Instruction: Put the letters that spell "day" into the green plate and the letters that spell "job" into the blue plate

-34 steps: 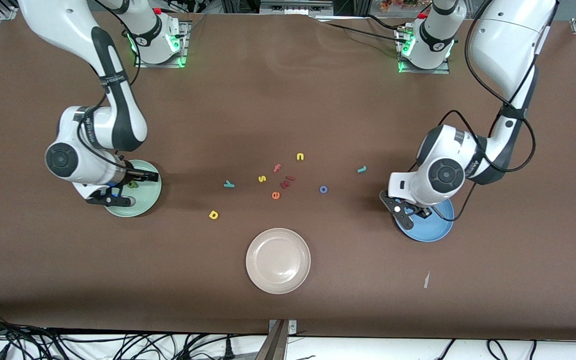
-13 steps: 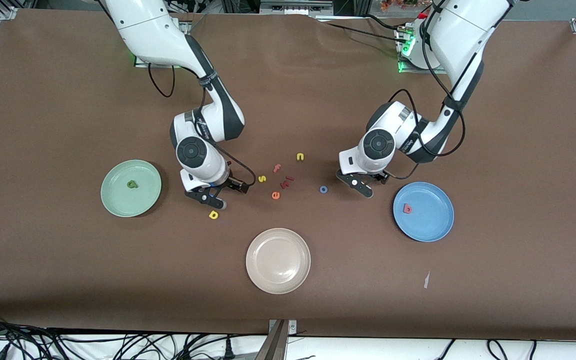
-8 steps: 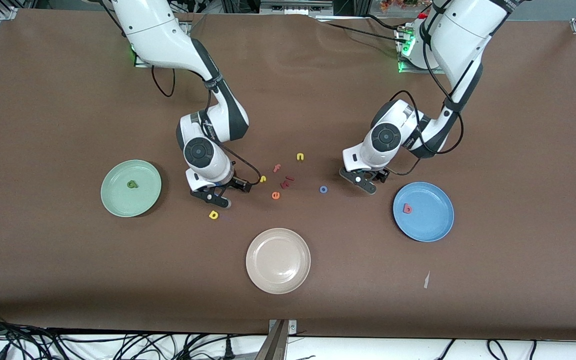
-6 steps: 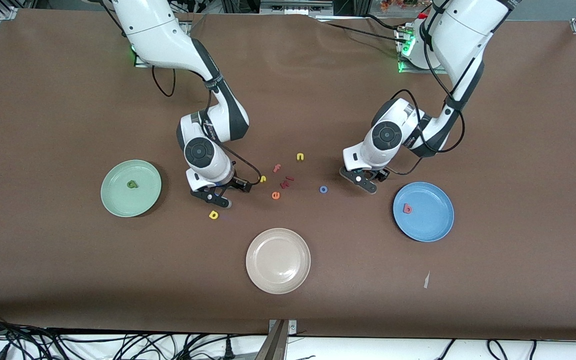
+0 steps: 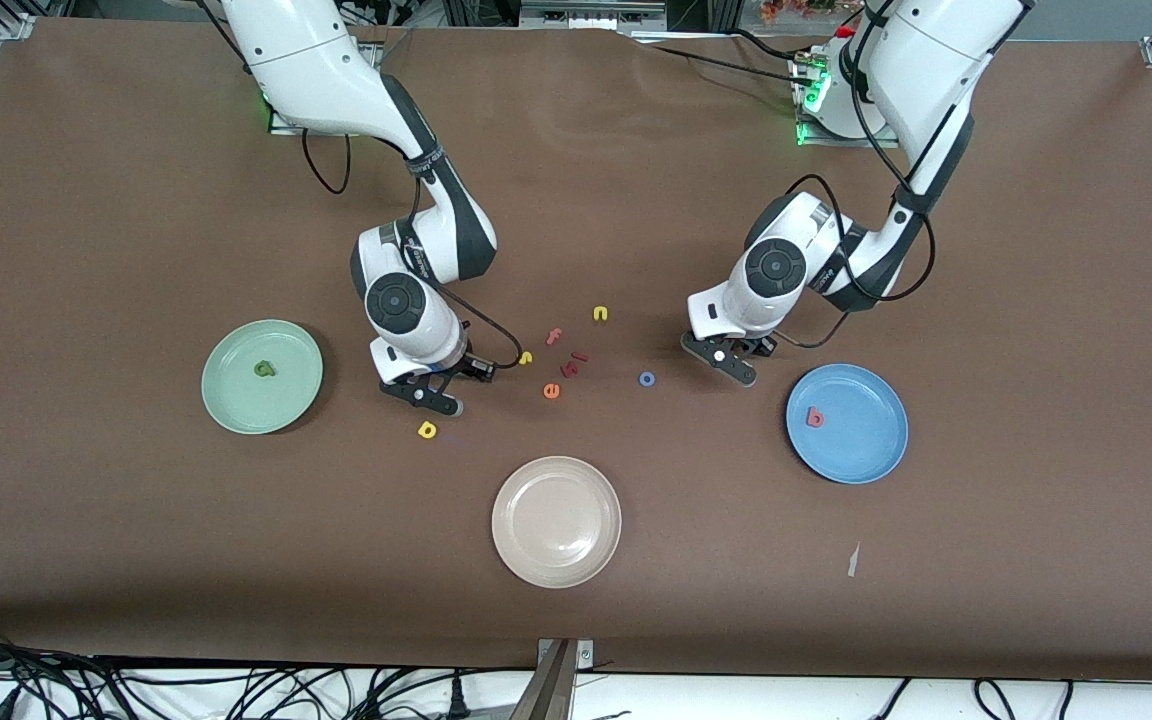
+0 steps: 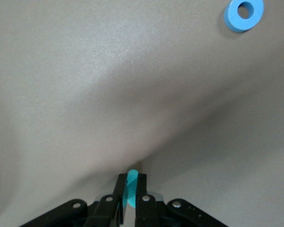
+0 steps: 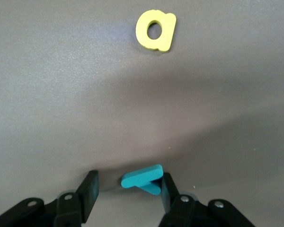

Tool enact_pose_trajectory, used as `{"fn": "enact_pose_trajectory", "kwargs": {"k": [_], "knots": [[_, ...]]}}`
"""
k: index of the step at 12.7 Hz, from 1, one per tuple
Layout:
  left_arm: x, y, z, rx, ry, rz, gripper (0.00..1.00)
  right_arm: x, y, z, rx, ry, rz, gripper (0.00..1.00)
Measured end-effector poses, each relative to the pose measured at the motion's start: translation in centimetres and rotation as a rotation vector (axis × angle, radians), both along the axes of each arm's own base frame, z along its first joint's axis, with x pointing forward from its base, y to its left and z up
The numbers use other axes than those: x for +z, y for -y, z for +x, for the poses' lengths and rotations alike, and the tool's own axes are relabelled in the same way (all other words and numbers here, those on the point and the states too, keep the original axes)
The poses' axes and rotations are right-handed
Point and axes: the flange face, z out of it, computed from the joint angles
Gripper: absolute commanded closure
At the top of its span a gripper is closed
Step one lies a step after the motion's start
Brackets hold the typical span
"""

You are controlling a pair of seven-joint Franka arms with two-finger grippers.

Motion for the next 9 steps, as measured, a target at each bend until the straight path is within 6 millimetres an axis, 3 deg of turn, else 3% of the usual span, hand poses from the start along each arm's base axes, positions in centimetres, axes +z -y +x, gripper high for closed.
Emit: {"fn": "enact_pose_trajectory", "kwargs": {"k": [3, 6, 7, 9], "knots": [[3.4, 0.0, 1.5, -0.021, -0.023, 0.042, 1.00, 0.1, 0.1, 0.0, 0.011, 0.001, 0.000, 0.50], [8.2, -0.9, 4.5, -0.180, -0.060, 0.065, 1.00, 0.1, 0.2, 0.0, 0.016, 0.001, 0.001, 0.62], [9.4, -2.0, 5.8, -0.235, -0.058, 0.062, 1.00, 0.3, 0.2, 0.1, 0.016, 0.003, 0.002, 0.63], [10.1, -6.2, 7.9, -0.344, -0.065, 0.057, 1.00, 0.3, 0.3, 0.1, 0.014, 0.003, 0.002, 0.67]]}}
